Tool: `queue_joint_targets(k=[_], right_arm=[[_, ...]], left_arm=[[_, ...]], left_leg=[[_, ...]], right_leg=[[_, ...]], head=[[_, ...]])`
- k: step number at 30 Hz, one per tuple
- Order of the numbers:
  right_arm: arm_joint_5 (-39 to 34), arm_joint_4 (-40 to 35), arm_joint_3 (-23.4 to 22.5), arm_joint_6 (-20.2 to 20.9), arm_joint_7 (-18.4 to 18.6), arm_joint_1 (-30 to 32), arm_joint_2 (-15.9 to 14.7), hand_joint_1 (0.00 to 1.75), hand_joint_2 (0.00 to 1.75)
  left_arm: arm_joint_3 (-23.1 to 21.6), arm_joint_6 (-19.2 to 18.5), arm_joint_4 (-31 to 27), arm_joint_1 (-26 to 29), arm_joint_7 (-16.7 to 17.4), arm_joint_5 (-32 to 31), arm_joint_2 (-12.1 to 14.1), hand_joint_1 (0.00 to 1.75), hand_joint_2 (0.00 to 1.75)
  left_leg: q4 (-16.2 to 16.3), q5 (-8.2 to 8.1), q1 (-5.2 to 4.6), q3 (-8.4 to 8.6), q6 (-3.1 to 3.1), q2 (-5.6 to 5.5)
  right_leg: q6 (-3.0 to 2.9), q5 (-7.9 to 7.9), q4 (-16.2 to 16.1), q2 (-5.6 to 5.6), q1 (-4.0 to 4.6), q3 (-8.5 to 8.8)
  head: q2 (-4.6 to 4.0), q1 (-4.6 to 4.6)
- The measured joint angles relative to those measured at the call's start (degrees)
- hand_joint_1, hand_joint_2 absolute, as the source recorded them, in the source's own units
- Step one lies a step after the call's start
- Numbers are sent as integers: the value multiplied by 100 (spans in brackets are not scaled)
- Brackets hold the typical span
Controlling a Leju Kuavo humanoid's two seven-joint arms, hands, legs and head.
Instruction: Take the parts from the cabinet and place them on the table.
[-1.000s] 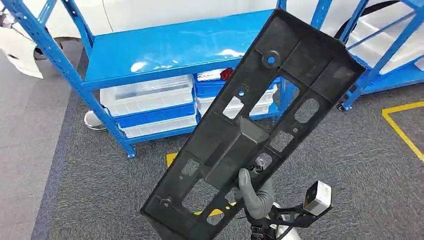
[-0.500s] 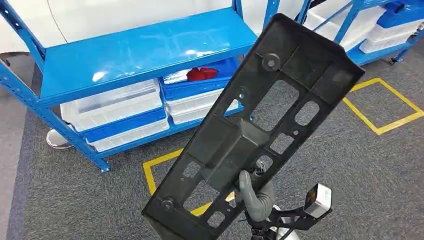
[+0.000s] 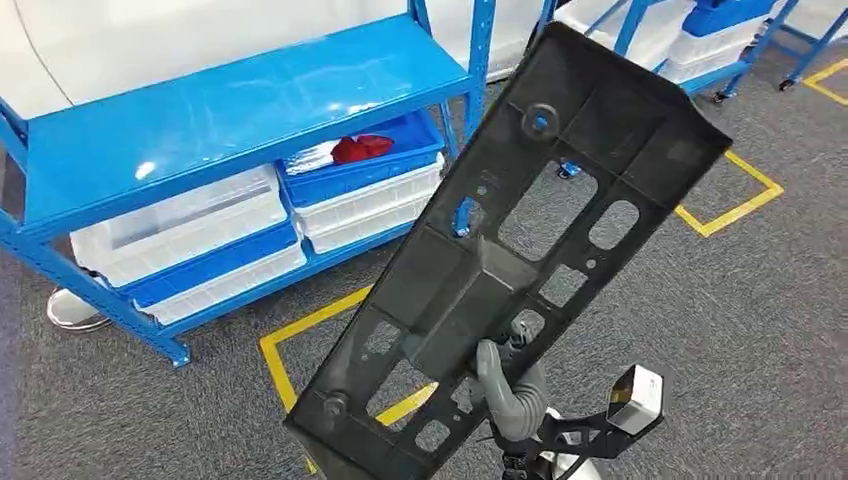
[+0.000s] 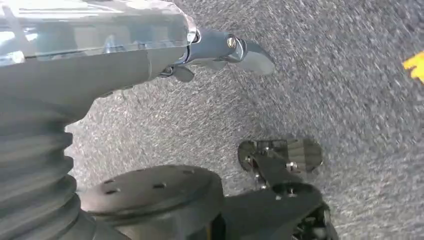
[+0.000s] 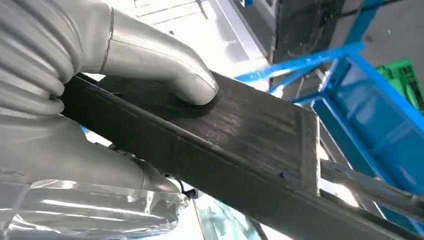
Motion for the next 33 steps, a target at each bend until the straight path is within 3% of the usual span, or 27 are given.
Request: queue_joint_targets(k=[1,2,4,5,6,7,9,10,11,13,15,16,17,18,20,21,22,23,24,25,26,27,29,31,32,33], right_arm=[[0,0,0,0,-2,1,2,175,175],[0,0,2,2,-2,0,4,175,175],[2,0,2,2,-2,13,4,175,175],[2,0,2,2,-2,22,4,175,175],[2,0,2,2,0,33,4,175,175],[2,2,2,2,0,40,4,175,175],[2,0,2,2,-2,37,4,175,175],[2,0,2,2,-2,37,4,175,175],[2,0,2,2,-2,35,4,175,175],[2,0,9,6,-2,29,4,175,175],[2,0,7,7,-2,46,4,175,175],[0,-2,7,7,-4,56,2,175,175],[-5,-9,7,7,-9,48,-2,175,175],[-7,-11,7,7,-11,44,-2,175,175],[-13,-11,7,7,-11,61,-4,175,175],[-22,-11,4,0,-13,69,-7,175,175],[-22,-11,-2,-2,-13,77,-11,175,175],[-24,-11,-13,-2,-13,78,-11,175,175],[-24,-15,-24,-2,-13,76,-11,175,175],[-26,-20,-30,-2,-13,73,-11,175,175],[-26,-22,-39,-4,-13,63,-11,175,175],[-31,-28,-44,-4,-15,59,-11,175,175],[-42,-61,-70,-4,-26,70,-13,175,175],[-44,-72,-79,-4,-31,73,-13,175,175],[-50,-103,-79,-4,-28,77,-13,175,175],[-57,-111,-81,-4,-37,61,-13,175,175]], left_arm=[[0,0,0,-8,-2,0,0,0,175],[0,0,0,-7,-7,2,0,0,175],[-2,0,0,3,-7,7,0,0,175],[-2,0,0,11,-7,9,0,0,175],[-2,0,0,15,-7,11,0,0,175],[-4,0,0,14,-7,11,0,0,175],[-7,0,0,10,-7,9,0,0,175],[-9,0,0,9,-7,9,0,0,175],[-11,0,0,14,-7,11,2,0,175],[-20,2,0,14,-7,11,2,0,175],[-22,2,0,12,-9,13,2,0,175],[-22,2,0,-5,-15,13,0,0,175],[-24,2,0,-9,-29,13,-2,0,175],[-26,2,0,1,-28,13,-4,0,175],[-33,-2,0,37,-26,13,-2,0,175],[-35,-2,0,42,-20,13,-2,0,175],[-37,-2,0,35,-13,13,0,0,175],[-41,-2,0,25,-4,13,-2,0,175],[-44,-2,0,12,-4,9,-4,0,175],[-48,-9,0,4,-4,9,-4,0,175],[-52,-9,0,-1,-4,7,-7,0,175],[-57,-9,0,-3,-2,9,-4,0,175],[-63,-11,0,-7,13,9,-4,0,175],[-68,-13,0,-33,13,9,-7,0,175],[-68,-11,0,-43,13,9,-4,0,175],[-68,-4,0,-47,13,9,-4,0,175]], left_leg=[[102,-110,21,-42,-37,-79],[407,-349,23,-161,-56,-137],[1390,-852,50,-576,-90,-183],[1788,-979,51,-746,-101,-184],[1895,-952,56,-785,-102,-184],[1687,-781,62,-675,-96,-185],[720,-270,73,-176,-64,-261],[170,-65,85,92,-36,-474],[9,-176,99,158,-7,-788],[1,-149,65,127,8,-687],[-34,-103,69,145,91,-556],[-83,-52,108,149,136,-443],[-100,-40,99,142,177,-385],[-98,-40,85,131,189,-308],[-92,-45,57,116,198,-140],[-82,-48,50,105,202,-54],[-73,-52,43,101,201,29],[-64,-64,37,103,200,96],[-48,-80,32,106,195,159],[-35,-95,24,115,179,211],[-20,-116,-8,122,154,258],[0,-135,-39,116,122,302],[-10,-138,-38,130,87,407],[-22,-157,-48,177,26,524],[-3,-231,-28,175,-11,447],[273,-436,-8,79,-41,213]], right_leg=[[-32,26,-19,32,-19,-4],[-58,41,-19,71,-28,-23],[-74,58,-16,168,-23,-55],[-66,69,-11,226,-22,-70],[-56,76,-5,282,-23,-75],[-48,81,-1,341,-25,-75],[-26,88,14,478,-27,-65],[-6,92,24,541,-30,-70],[38,103,37,582,-10,-108],[125,147,40,698,-58,-173],[220,206,2,842,-49,-200],[224,144,78,671,-57,-227],[238,-38,297,362,-31,-341],[250,-275,689,247,-39,-521],[280,-665,1583,175,-54,-924],[288,-708,1831,167,-57,-1031],[288,-599,1745,155,-56,-971],[277,-410,1423,131,-53,-777],[254,-177,903,63,-47,-481],[217,14,387,-82,-32,-181],[169,-57,58,-385,27,-20],[116,-19,41,-321,51,-38],[92,-19,57,-196,67,-75],[17,26,-1,-59,36,-72],[-16,51,-38,-3,-10,-31],[-32,58,-41,46,-14,-38]], head=[[0,2],[0,0],[0,0],[0,0],[0,0],[0,0],[0,2],[0,2],[0,2],[0,2],[0,0],[0,0],[0,4],[0,2],[0,2],[0,2],[0,2],[0,2],[0,2],[0,2],[0,2],[0,2],[0,2],[0,2],[0,2],[0,2]])
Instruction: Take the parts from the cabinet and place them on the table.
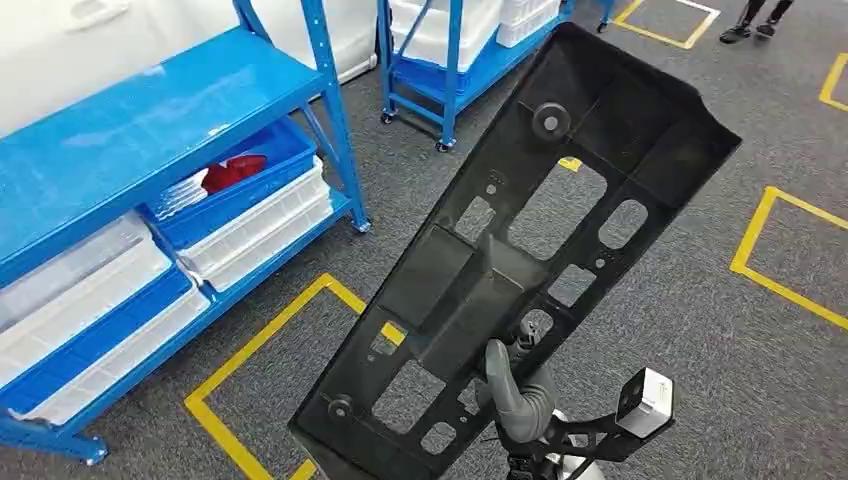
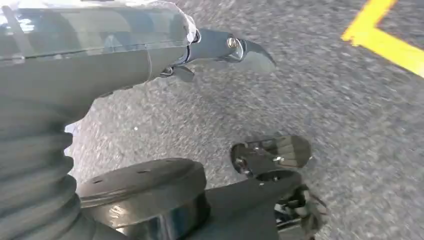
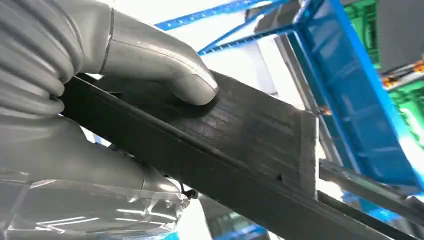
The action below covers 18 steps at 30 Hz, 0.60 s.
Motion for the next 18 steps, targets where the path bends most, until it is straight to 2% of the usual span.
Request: queue_joint_targets(k=[1,2,3,4,5,6,7,8,9,12,13,14,15,16,17,18], right_arm=[[0,0,-4,-2,0,-2,4,175,175],[-4,0,-7,-4,11,1,4,175,175],[-7,2,-9,-9,26,1,2,175,175],[-9,2,-9,-9,35,3,4,175,175],[-11,0,-11,-9,37,6,2,175,175],[-15,0,-11,-9,35,5,4,175,175],[-17,0,-11,-9,35,5,4,175,175],[-20,0,-11,-7,35,6,4,175,175],[-20,0,-13,-2,35,-7,4,175,175],[-26,-2,-48,9,35,15,4,175,175],[-39,-2,-74,11,31,16,4,175,175],[-48,0,-98,11,22,25,4,175,175],[-55,2,-114,11,18,7,4,175,175],[-59,7,-129,13,18,2,4,175,175],[-59,13,-142,13,16,5,4,175,175],[-59,24,-159,13,15,15,4,175,175]], left_arm=[[-2,2,0,1,2,0,0,0,175],[-4,9,0,19,4,2,0,0,175],[-4,11,0,43,20,7,0,0,175],[-4,13,0,69,30,9,0,0,175],[-4,13,0,76,35,13,0,0,175],[-4,20,0,74,35,15,0,0,175],[-4,19,0,65,35,15,0,0,175],[-4,20,0,65,35,17,2,0,175],[-4,22,0,64,33,24,2,0,175],[-4,22,0,64,-2,44,4,0,175],[-4,20,-2,57,-24,42,-7,0,175],[-4,17,0,37,-28,39,2,0,175],[-4,17,0,30,-37,33,2,0,175],[-4,17,0,39,-35,24,2,0,175],[-7,13,0,53,-35,24,4,0,175],[-7,13,0,59,-26,22,4,0,175]], left_leg=[[526,-297,23,-231,-24,-198],[1022,-502,39,-457,-40,-301],[1385,-586,42,-630,-48,-347],[1443,-513,45,-664,-48,-373],[1219,-315,52,-571,-43,-398],[808,-54,64,-391,-34,-429],[286,227,81,-157,-28,-536],[-86,334,113,-16,-12,-837],[-218,284,129,36,10,-1009],[-212,260,71,29,105,-843],[-275,305,137,37,171,-750],[-289,323,121,46,203,-677],[-291,321,110,38,246,-600],[-286,315,89,36,255,-518],[-283,308,72,35,264,-424],[-278,302,60,29,272,-323]], right_leg=[[-15,9,1,73,-1,-13],[-20,12,1,137,3,-22],[-22,14,7,220,4,-30],[-20,16,11,314,3,-28],[-14,19,20,400,2,-23],[-9,18,30,482,2,-16],[7,12,42,559,1,-9],[30,9,55,617,-6,-26],[78,14,112,687,23,-76],[211,89,72,886,-41,-168],[250,83,89,909,-13,-185],[263,2,194,529,9,-228],[270,-203,503,279,14,-368],[285,-441,960,176,5,-582],[296,-638,1418,132,-4,-797],[302,-751,1796,115,-8,-976]], head=[[0,-2],[0,-2],[0,-2],[0,-2],[0,-2],[0,-2],[0,-2],[0,-2],[0,-2],[0,-2],[0,-2],[0,0],[0,0],[0,0],[0,0],[0,0]])
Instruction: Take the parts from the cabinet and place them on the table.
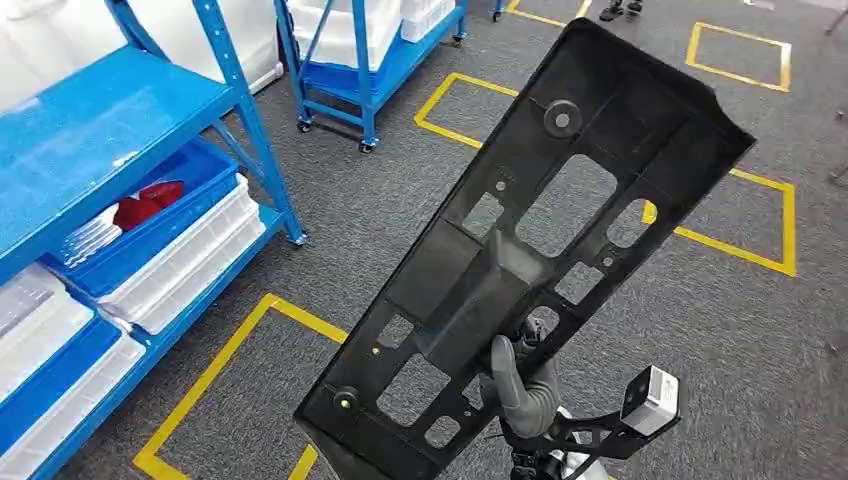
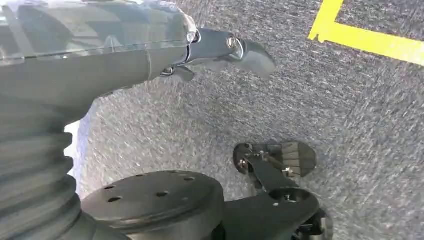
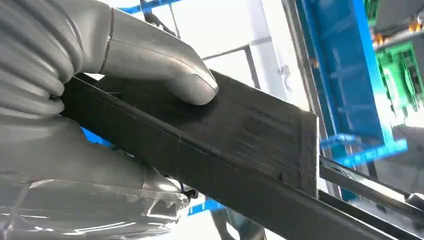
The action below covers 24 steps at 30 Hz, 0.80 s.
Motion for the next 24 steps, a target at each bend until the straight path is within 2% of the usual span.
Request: queue_joint_targets(k=[1,2,3,4,5,6,9,10,11,12,13,15,16,17,18,19,20,21,22,24], right_arm=[[-2,7,-22,0,0,13,0,175,175],[-2,9,-39,2,0,23,0,175,175],[-2,9,-52,4,-2,26,0,175,175],[-2,9,-68,4,-7,26,0,175,175],[-2,7,-72,4,-9,23,0,175,175],[-2,9,-72,4,-11,18,0,175,175],[-4,7,-90,11,-22,42,0,175,175],[-7,4,-94,11,-22,44,0,175,175],[-7,-2,-96,15,-20,54,0,175,175],[-11,-4,-103,28,-22,42,0,175,175],[-11,-4,-107,37,-20,38,17,175,175],[-11,-2,-116,59,-22,46,28,175,175],[-11,0,-120,74,-20,52,28,175,175],[-11,0,-125,87,-15,59,31,175,175],[-11,0,-127,103,-15,59,31,175,175],[-11,0,-127,107,-15,59,33,175,175],[-11,0,-129,111,-15,58,35,175,175],[-11,0,-136,118,-15,57,46,175,175],[-9,-2,-138,127,-4,39,57,175,175],[-7,-6,-142,136,6,53,74,175,175]], left_arm=[[0,-2,0,-4,9,-7,0,0,175],[-2,-2,0,-15,9,-9,0,0,175],[-4,-4,0,-27,11,-15,0,0,175],[-7,-4,0,-36,13,-15,0,0,175],[-7,-4,0,-40,15,-15,-2,0,175],[-7,-4,0,-41,15,-17,-4,0,175],[-9,-9,0,-47,33,-17,-9,0,175],[-11,-9,0,-67,35,-20,-11,0,175],[-9,-9,0,-83,33,-22,-7,0,175],[-11,-9,0,-83,33,-22,-4,0,175],[-11,-9,0,-76,35,-22,-4,0,175],[-13,-9,0,-40,39,-15,-4,0,175],[-13,-9,0,-23,44,-13,-4,0,175],[-13,-9,0,-18,44,-9,-4,0,175],[-13,-7,0,-20,44,-7,-4,0,175],[-13,-9,0,-25,44,-7,-2,0,175],[-13,-7,0,-26,44,-7,-2,0,175],[-13,-7,0,-20,46,-4,2,0,175],[-13,-2,0,-18,46,-4,2,0,175],[-15,0,0,-29,50,0,0,0,175]], left_leg=[[2,-5,-11,2,6,86],[2,-14,-21,7,4,160],[2,-23,-36,20,0,240],[2,-37,-46,40,-12,301],[1,-56,-56,67,-24,357],[6,-76,-105,62,-56,420],[-8,-94,-96,97,-116,572],[-7,-113,-120,123,-152,641],[52,-190,-72,105,-183,469],[281,-351,-65,17,-211,187],[713,-591,-49,-178,-232,24],[1622,-951,-35,-613,-271,-65],[1828,-935,-29,-734,-282,-70],[1717,-784,-21,-704,-285,-72],[1351,-515,-7,-557,-285,-82],[854,-220,13,-343,-287,-139],[328,45,45,-117,-288,-341],[194,-51,58,-50,-273,-660],[76,-65,69,-33,-242,-659],[118,-51,13,-36,-171,-539]], right_leg=[[-1,35,66,-12,-1,-28],[-13,180,-124,-24,1,79],[-43,426,-588,-58,10,335],[-85,653,-1133,-147,24,639],[-147,726,-1638,-407,71,903],[-187,677,-1693,-503,139,930],[-239,694,-1700,-289,148,891],[-284,725,-1756,-210,103,901],[-302,748,-1795,-164,62,939],[-327,759,-1801,-109,47,941],[-340,763,-1800,-52,47,934],[-349,767,-1793,102,49,925],[-347,767,-1787,197,45,924],[-346,767,-1777,277,41,931],[-341,765,-1767,368,33,937],[-320,756,-1750,454,27,948],[-294,740,-1721,534,19,951],[-252,733,-1696,593,34,922],[-209,746,-1650,670,23,864],[-110,804,-1692,808,-30,808]], head=[[0,0],[0,0],[0,0],[0,0],[0,0],[0,0],[0,-2],[0,-2],[0,0],[0,-2],[0,-2],[0,-2],[0,-2],[0,-2],[0,-2],[0,-2],[0,-2],[0,-2],[0,-2],[0,-2]])
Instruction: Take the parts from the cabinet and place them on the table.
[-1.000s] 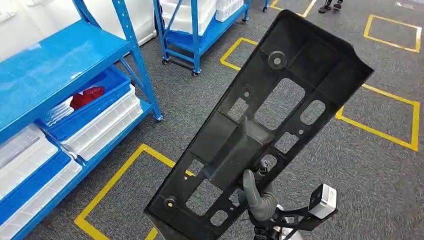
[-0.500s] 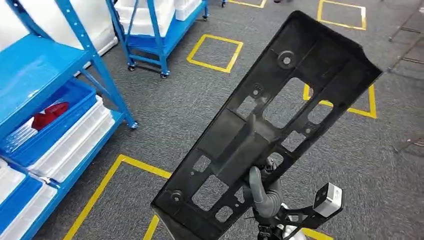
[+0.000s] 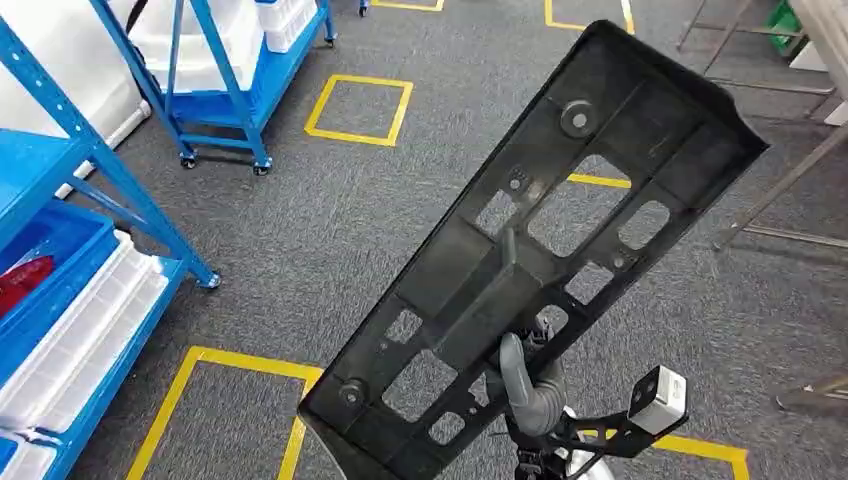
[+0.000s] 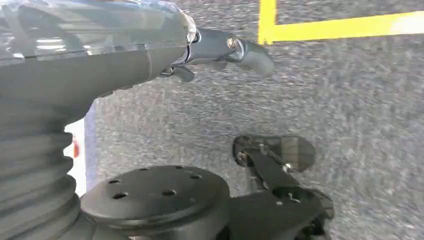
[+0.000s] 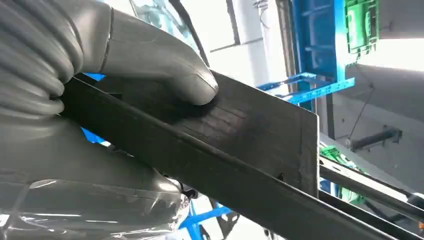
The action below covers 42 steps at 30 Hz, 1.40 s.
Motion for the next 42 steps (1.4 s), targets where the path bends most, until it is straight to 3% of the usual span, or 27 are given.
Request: queue_joint_targets(k=[1,2,3,4,6,7,8,10,11,12,16,17,18,19,22,24,26,27,28,31,32,34,35,37,38,40,42], right_arm=[[7,-2,-2,0,9,6,2,175,175],[9,-15,-13,0,13,25,2,175,175],[11,-31,-13,0,9,27,4,175,175],[20,-35,-13,0,11,21,4,175,175],[24,-35,-13,-7,0,65,4,175,175],[24,-33,-17,-9,-6,98,4,175,175],[24,-33,-22,-9,-13,131,4,175,175],[24,-33,-20,0,-24,160,4,175,175],[24,-37,-20,2,-26,162,4,175,175],[26,-48,-22,4,-26,160,4,175,175],[26,-52,-26,44,-33,185,4,175,175],[26,-61,-26,59,-33,196,4,175,175],[26,-63,-31,74,-37,192,4,175,175],[26,-63,-28,76,-37,181,7,175,175],[26,-55,-26,76,-35,187,20,175,175],[26,-39,-26,81,-30,191,20,175,175],[26,-37,-26,90,-30,188,20,175,175],[26,-37,-26,94,-33,186,20,175,175],[24,-33,-28,103,-33,169,20,175,175],[15,-31,-31,122,-33,176,20,175,175],[9,-31,-31,124,-35,170,17,175,175],[-9,-28,-31,125,-35,141,13,175,175],[-13,-20,-31,120,-30,96,15,175,175],[-19,-2,-31,107,-15,79,15,175,175],[-28,2,-33,90,2,80,15,175,175],[-39,2,-33,70,20,79,15,175,175],[-44,2,-33,70,20,73,17,175,175]], left_arm=[[-2,2,0,-2,-4,0,-2,0,175],[-2,2,0,-9,-7,-2,-9,0,175],[-2,4,0,-12,-13,-2,-4,0,175],[-2,7,0,2,-20,-2,-4,0,175],[-7,-5,0,49,-24,0,0,0,175],[-7,-7,0,55,-22,13,4,0,175],[-7,-7,0,52,-20,24,4,0,175],[-4,-7,0,38,-15,50,4,0,175],[-7,-7,0,33,-15,57,4,0,175],[-7,-7,0,31,-17,66,4,0,175],[-4,-2,-2,28,-42,109,0,0,175],[-4,2,-2,12,-55,125,0,0,175],[-4,7,0,4,-63,129,2,0,175],[-4,9,0,12,-72,138,2,0,175],[-4,9,0,67,-72,164,2,0,175],[-2,11,0,71,-76,177,2,0,175],[-2,22,0,67,-76,175,2,0,175],[-2,24,0,79,-76,175,2,0,175],[-2,24,0,82,-74,175,2,0,175],[-2,24,0,89,-50,160,2,0,175],[-2,24,-2,72,-50,157,0,0,175],[-2,22,0,42,-48,136,4,0,175],[-4,15,0,52,-48,131,4,0,175],[-4,7,0,84,-42,125,7,0,175],[-2,7,0,85,-37,125,7,0,175],[-2,7,0,65,-37,125,7,0,175],[-4,0,-2,45,-33,125,4,0,175]], left_leg=[[-38,32,34,6,47,71],[-80,66,67,17,92,175],[-103,75,56,22,137,235],[-103,74,39,19,170,333],[-102,67,9,16,178,529],[-101,62,3,11,181,614],[-101,58,-6,12,179,694],[-101,38,-19,31,171,840],[-101,25,-25,54,155,913],[-101,8,-41,68,133,968],[-116,-30,-67,118,23,1193],[-91,-78,-71,108,-22,1153],[51,-186,-44,80,-49,802],[384,-396,-38,-59,-55,578],[1645,-921,-22,-655,-103,457],[1499,-665,1,-624,-119,455],[517,-88,56,-188,-139,318],[122,29,108,-33,-153,-20],[12,-52,123,-2,-140,-317],[63,-42,54,-21,1,-93],[2,-4,101,-12,60,4],[-43,20,78,14,135,183],[-43,17,53,13,144,290],[-40,-2,14,12,168,510],[-39,-10,4,15,168,600],[-39,-34,-7,38,161,751],[-43,-78,-15,103,132,884]], right_leg=[[44,23,-14,71,30,-22],[44,-17,33,-8,8,-30],[71,-155,227,-423,56,-124],[98,-368,591,-631,49,-305],[145,-766,1550,-791,22,-768],[159,-807,1782,-805,9,-883],[161,-731,1746,-819,0,-862],[125,-325,962,-892,8,-434],[76,-106,360,-1043,33,-84],[20,-105,-9,-1321,88,120],[-78,-88,-47,-1071,144,70],[-139,-34,-133,-986,56,125],[-150,-19,-165,-947,58,140],[-180,-11,-160,-899,53,138],[-193,-13,-151,-667,55,128],[-184,-17,-123,-483,45,132],[-136,-42,-71,-298,25,143],[-99,-66,-28,-232,17,116],[-55,-77,58,-152,43,49],[85,4,6,85,-24,-43],[120,17,13,169,-23,-70],[127,-225,377,-506,26,-238],[147,-462,832,-686,19,-468],[169,-807,1742,-810,2,-914],[170,-796,1872,-824,0,-980],[144,-453,1336,-858,3,-681],[51,-12,196,-1138,53,-24]], head=[[0,0],[0,0],[0,2],[0,2],[0,2],[0,2],[0,2],[0,2],[0,2],[0,2],[0,2],[0,0],[0,2],[0,0],[0,2],[0,2],[0,2],[0,2],[0,2],[0,2],[0,2],[0,7],[0,7],[0,7],[0,7],[0,7],[0,7]])
